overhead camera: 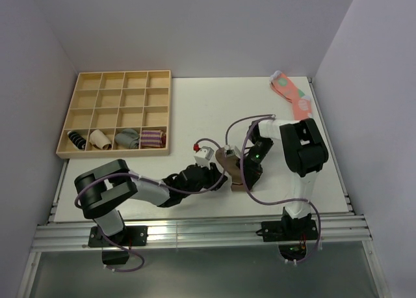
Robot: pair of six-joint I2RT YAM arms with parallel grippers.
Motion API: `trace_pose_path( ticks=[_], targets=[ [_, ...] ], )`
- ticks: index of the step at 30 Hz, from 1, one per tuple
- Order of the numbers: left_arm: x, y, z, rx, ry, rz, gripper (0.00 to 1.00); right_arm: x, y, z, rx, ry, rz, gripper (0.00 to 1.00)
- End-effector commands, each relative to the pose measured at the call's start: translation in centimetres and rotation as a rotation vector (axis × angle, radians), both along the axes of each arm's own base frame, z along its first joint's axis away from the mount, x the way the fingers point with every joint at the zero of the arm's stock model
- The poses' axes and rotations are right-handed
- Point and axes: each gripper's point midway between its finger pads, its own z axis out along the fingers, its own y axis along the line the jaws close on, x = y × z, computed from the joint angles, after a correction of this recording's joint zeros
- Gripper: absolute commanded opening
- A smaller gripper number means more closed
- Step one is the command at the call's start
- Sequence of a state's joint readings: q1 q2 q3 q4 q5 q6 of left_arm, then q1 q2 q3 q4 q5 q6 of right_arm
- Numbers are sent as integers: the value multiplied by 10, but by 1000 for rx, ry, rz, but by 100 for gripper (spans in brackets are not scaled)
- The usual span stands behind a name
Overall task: Roll the socks
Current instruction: Roll the sock at the center of the board.
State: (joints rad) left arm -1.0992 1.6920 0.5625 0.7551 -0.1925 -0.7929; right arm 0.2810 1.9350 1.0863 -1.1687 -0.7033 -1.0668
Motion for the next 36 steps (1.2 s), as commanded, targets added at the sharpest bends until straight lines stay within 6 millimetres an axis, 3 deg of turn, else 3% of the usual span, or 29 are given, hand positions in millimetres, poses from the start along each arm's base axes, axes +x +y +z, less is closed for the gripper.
trace_pose_path(
  ticks=[1, 6, 9, 10, 18, 32, 36],
  targets=[
    [1, -10, 45, -42, -254, -90, 34, 0, -5, 12, 2, 83, -12, 15],
    [-17, -30, 46, -32, -325, -272, 36, 4, -8, 11, -20, 140, -43, 15],
    [-28, -44, 40, -24, -346, -384, 38, 7, -6, 12, -22, 159, -56, 15],
    [-33, -47, 28, -4, -327, -424, 39, 8, -6, 13, -24, 162, -60, 15],
    [-27, -61, 15, 36, -364, -468, 47, 13, -4, 11, -40, 191, -77, 15],
    [-30, -72, -13, 75, -335, -527, 43, 14, -3, 12, -47, 201, -88, 15],
    [-29, -78, -15, 73, -325, -533, 34, 13, -3, 11, -48, 199, -91, 15]
  ],
)
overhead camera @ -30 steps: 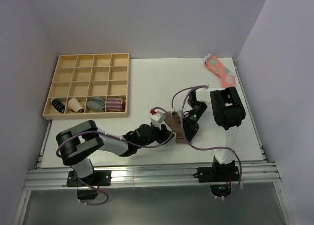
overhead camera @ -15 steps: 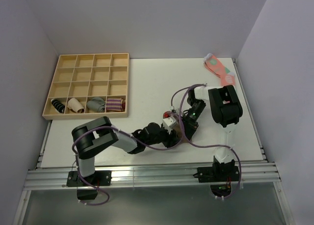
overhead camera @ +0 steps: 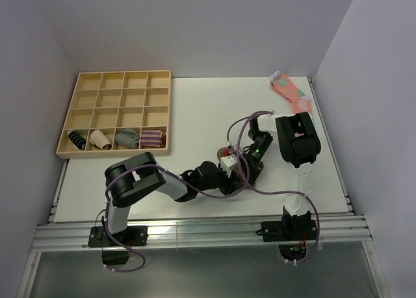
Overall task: Roll the socks
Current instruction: Roll the sock at the center of the board.
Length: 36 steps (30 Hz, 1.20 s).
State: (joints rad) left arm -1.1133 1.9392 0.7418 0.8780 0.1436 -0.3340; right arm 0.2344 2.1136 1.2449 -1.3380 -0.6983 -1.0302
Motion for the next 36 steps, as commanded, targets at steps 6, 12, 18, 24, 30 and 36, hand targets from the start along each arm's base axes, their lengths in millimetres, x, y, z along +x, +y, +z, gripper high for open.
trace_pose_path(
  ticks=[6, 12, 18, 24, 30, 36],
  targets=[
    [-7, -20, -13, 18, 46, -72, 7, 5, 3, 5, 4, -51, -37, 21],
    [-5, -20, -40, 163, 120, -52, 0, 19, 2, 5, -19, -164, -86, 41],
    [-8, -3, -64, 305, 211, 4, 0, 45, 7, 30, 45, -280, -199, 50],
    [-8, 11, -70, 384, 260, 73, 1, 79, 0, 47, 53, -391, -372, 50],
    [-8, 21, -76, 476, 324, 142, 0, 106, -23, 50, -30, -513, -557, 42],
    [-17, 19, -70, 502, 405, 144, 0, 117, -46, 56, -47, -558, -695, 38]
  ],
)
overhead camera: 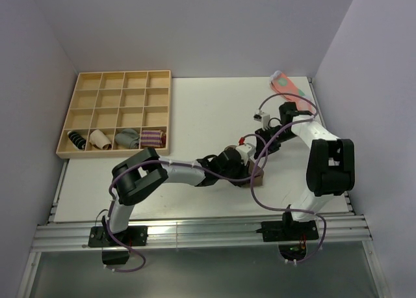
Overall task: Roll the socks
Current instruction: Roll the sock at the center of the board.
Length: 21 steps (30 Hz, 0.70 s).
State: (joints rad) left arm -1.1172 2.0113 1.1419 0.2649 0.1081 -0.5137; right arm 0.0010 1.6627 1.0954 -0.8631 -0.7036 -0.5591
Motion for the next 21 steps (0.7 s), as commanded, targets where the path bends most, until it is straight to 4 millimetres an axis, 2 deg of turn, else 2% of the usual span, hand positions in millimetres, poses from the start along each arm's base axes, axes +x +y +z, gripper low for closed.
trace_pose_path(
  ticks=[1, 7, 11, 16, 17, 21],
  targets=[
    [-34, 57, -66, 302, 178, 19, 0, 20, -18, 9, -3, -69, -132, 38],
    [-40, 66, -67, 356, 217, 22, 0, 29, -41, 5, -25, -57, -245, 38],
    [-45, 77, -70, 421, 259, 37, 0, 21, -43, 7, -16, -75, -205, 38],
    [-51, 103, -77, 510, 326, 51, 0, 8, -42, 3, -17, -112, -146, 35],
    [-51, 110, -76, 529, 341, 59, 0, 4, -41, 3, -11, -108, -136, 34],
    [-49, 117, -61, 511, 385, 67, 0, -12, -30, 5, 53, -114, -42, 33]
  ],
)
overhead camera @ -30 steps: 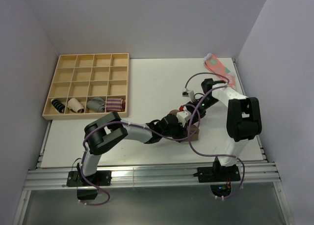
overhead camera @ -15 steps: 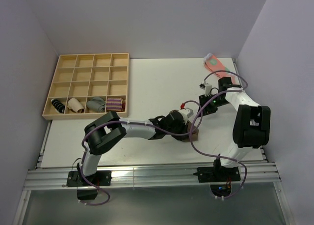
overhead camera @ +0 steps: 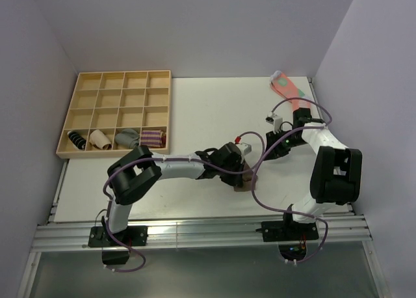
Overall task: Roll the socks
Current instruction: Roll the sock at the center of the board.
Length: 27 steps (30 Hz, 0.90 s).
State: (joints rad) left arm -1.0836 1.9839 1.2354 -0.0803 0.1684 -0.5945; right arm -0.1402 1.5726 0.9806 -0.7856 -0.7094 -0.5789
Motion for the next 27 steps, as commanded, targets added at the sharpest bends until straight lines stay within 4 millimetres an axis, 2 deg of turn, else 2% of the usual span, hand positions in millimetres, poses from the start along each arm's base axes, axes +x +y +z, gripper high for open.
trace_pose_path(
  ticks=[1, 5, 11, 16, 17, 19, 20, 21, 23, 27],
  targets=[
    [-39, 89, -55, 338, 210, 10, 0, -10, 8, 11, 52, -77, 126, 33],
    [-40, 92, -51, 342, 264, 15, 0, -21, 14, 17, 83, -116, 211, 33],
    [-52, 75, -45, 249, 430, 5, 0, -42, 26, 26, 138, -161, 375, 34],
    [-50, 56, -36, 203, 487, -20, 0, -59, 35, 20, 83, -217, 480, 34],
    [-49, 56, -38, 206, 498, -15, 0, -60, 39, 24, 62, -267, 512, 35],
    [-47, 53, -36, 197, 510, -20, 0, -70, 40, 16, 18, -276, 534, 35],
    [-45, 54, -38, 198, 522, -14, 0, -74, 50, 20, 0, -332, 593, 35],
    [-43, 52, -36, 193, 523, -14, 0, -81, 52, 14, -11, -332, 610, 37],
    [-42, 51, -37, 189, 540, -15, 1, -81, 56, 16, -47, -394, 641, 37],
    [-41, 51, -37, 176, 563, -14, 0, -92, 62, 8, -77, -407, 713, 43]
  ],
)
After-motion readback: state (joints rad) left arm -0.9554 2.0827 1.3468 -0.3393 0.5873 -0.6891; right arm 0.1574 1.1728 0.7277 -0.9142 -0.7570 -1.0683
